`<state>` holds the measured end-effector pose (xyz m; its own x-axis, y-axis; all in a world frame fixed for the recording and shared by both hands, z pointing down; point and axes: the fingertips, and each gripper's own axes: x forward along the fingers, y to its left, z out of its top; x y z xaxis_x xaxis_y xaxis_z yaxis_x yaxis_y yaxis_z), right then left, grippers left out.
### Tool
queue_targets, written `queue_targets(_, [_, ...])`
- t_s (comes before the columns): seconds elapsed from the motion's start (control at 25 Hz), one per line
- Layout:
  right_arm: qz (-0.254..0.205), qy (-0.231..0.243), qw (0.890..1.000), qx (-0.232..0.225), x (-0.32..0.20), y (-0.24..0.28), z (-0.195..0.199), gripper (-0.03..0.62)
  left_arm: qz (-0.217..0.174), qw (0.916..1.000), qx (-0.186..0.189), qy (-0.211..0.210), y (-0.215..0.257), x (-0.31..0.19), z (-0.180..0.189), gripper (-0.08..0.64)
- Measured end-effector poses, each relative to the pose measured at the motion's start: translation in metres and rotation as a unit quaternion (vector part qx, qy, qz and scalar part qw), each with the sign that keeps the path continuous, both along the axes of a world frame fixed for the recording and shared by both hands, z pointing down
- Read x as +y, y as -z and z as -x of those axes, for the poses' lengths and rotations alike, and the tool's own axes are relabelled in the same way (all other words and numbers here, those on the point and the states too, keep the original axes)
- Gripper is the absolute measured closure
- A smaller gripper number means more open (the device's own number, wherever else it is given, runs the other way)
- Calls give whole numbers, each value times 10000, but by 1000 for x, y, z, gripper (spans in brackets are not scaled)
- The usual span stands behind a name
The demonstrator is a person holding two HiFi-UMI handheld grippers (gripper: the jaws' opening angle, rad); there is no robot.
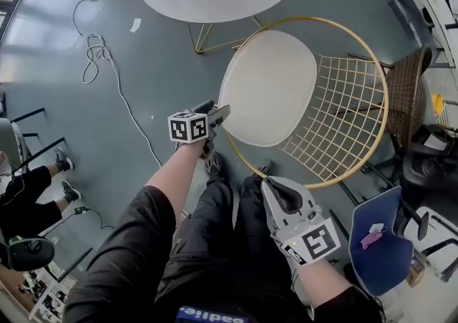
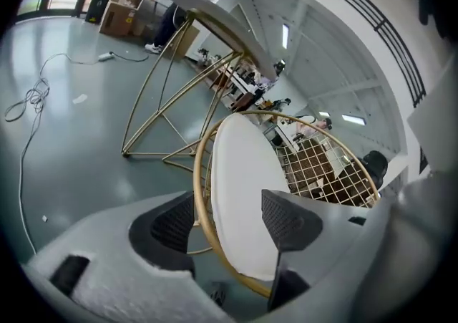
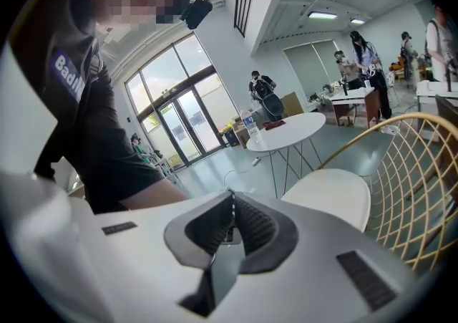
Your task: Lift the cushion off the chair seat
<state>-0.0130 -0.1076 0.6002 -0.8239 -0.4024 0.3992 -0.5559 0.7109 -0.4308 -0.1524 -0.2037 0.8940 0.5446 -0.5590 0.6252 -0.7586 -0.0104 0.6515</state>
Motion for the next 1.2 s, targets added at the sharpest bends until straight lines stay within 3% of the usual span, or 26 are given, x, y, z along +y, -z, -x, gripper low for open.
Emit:
queue_targets(0.12, [74, -45, 9999, 72, 4, -7, -6, 563, 107, 9997, 115, -184, -10, -1, -7, 278])
queue_targets(0.28, [143, -87, 9998, 126, 6, -10, -15, 563, 321, 9982, -31, -509, -16, 1, -18, 280])
queue_targets(0.36, [115, -127, 9997, 170, 5, -11, -15, 563, 363, 9976, -121, -575, -17, 3, -18, 348])
queue_targets(0.52, [22, -209, 9995, 235, 4, -6, -15, 563, 325, 9974, -302, -573, -8, 3, -14, 399])
queue_targets(0.84, [-100, -352, 9993, 96, 4, 29, -13, 565, 166, 9979, -170, -603, 43, 10, -20, 479])
queue_targets(1.2, [-326, -737, 9967, 99, 2, 68, -31, 565, -434, 9911, -34, -1260, 116, 6, -61, 514])
